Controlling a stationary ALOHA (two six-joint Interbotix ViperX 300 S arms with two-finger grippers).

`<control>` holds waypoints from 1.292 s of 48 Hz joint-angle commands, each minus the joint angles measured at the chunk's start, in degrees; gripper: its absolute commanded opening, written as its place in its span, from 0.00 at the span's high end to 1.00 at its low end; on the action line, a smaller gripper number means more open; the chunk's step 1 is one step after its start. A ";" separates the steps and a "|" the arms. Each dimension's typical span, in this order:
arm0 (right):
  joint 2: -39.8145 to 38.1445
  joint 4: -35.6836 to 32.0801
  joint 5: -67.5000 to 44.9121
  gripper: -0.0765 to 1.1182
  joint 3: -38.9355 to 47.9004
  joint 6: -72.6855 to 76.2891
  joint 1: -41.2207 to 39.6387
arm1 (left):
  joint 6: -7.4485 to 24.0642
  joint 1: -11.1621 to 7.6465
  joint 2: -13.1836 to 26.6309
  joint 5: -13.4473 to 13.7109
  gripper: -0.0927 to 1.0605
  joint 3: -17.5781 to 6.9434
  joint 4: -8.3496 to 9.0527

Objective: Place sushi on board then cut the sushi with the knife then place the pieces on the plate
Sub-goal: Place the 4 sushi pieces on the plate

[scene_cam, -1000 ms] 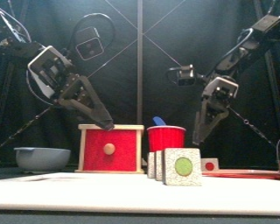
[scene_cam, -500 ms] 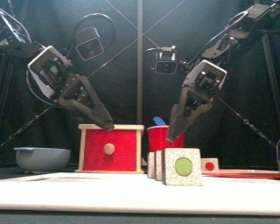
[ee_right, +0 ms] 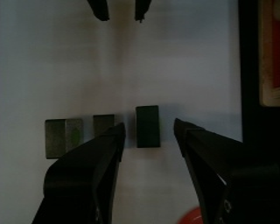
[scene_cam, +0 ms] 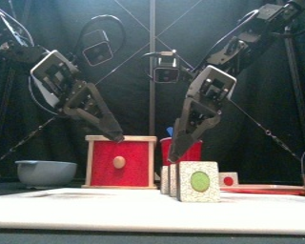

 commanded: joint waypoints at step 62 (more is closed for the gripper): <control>-17.49 0.62 3.25 0.49 13.27 0.18 -10.72 | 0.00 0.18 -0.88 -0.18 0.32 -0.88 -0.44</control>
